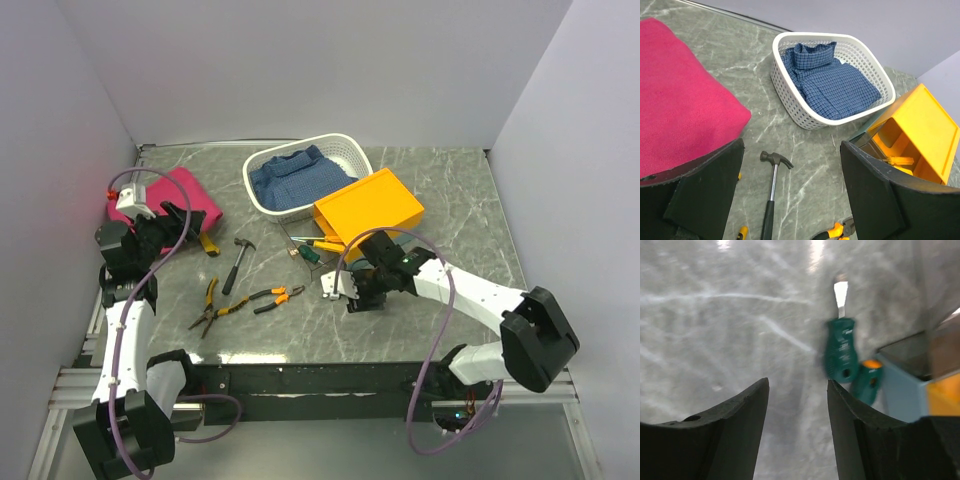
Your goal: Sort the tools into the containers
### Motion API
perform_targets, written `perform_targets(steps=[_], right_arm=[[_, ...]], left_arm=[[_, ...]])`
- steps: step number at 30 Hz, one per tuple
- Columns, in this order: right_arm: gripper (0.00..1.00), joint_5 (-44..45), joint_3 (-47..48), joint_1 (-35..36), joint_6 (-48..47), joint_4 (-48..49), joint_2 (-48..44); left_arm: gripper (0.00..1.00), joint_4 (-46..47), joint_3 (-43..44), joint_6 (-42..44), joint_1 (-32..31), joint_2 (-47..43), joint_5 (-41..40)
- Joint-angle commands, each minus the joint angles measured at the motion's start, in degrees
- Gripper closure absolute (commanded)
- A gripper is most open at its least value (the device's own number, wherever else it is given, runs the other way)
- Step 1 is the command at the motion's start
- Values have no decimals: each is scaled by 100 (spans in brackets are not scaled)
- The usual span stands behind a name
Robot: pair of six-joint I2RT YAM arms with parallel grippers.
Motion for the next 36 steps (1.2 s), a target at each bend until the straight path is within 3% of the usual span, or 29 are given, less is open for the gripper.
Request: perform_targets(steps=[1,23,29,32,36], right_arm=[[42,196,23,68,-221,1094,293],[44,829,-135,200,-845,1244,1463],[72,532,-73,200,-459,832,1033],[80,408,14,191,-204,429,576],[84,206,313,165,-80,-346,-55]], left_arm=[[16,-56,91,95,-6,-36,134],[16,243,-67,-45,3,131,170],[16,243,-67,-45,12,139,178],[16,322,-111,-115,-6,174,196],[16,427,-111,-151,-23,271,222]])
